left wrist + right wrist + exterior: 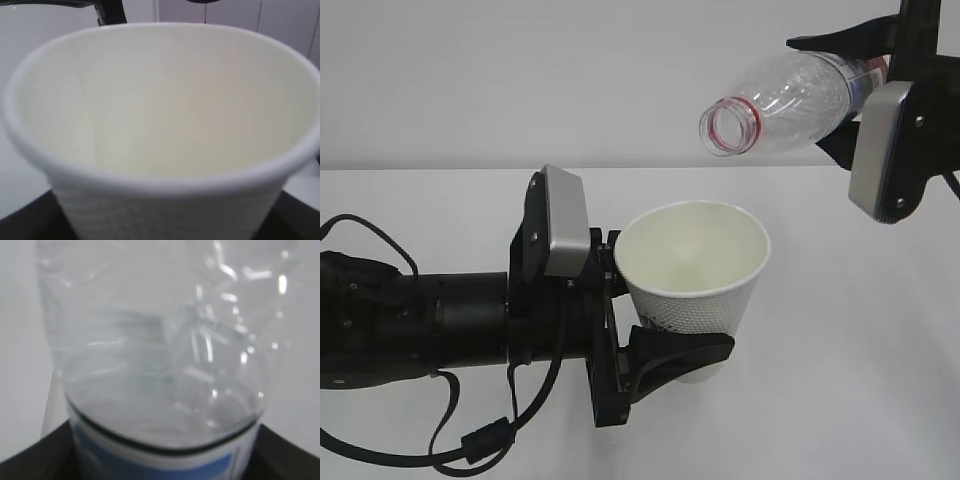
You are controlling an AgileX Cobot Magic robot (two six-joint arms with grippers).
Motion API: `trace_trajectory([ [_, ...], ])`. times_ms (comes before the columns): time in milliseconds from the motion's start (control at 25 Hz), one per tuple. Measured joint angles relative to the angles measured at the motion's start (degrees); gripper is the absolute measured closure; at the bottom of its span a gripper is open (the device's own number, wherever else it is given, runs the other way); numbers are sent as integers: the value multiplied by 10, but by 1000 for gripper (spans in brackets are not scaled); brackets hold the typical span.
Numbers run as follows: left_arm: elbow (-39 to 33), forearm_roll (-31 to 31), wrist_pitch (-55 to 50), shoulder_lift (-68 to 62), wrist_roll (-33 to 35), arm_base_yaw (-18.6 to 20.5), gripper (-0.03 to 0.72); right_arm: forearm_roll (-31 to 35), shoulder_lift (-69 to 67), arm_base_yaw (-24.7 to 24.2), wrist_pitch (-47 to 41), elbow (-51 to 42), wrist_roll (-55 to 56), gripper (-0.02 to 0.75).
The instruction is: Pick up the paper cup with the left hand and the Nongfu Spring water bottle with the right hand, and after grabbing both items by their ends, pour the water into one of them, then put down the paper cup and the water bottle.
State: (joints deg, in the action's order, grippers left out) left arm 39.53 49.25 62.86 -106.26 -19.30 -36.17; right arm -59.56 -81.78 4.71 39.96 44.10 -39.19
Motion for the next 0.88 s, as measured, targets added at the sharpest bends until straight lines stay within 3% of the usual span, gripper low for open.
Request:
trace_trajectory([
  [880,0,-1,4,0,-13,-17,133,0,0,0,13,0,-35,258],
])
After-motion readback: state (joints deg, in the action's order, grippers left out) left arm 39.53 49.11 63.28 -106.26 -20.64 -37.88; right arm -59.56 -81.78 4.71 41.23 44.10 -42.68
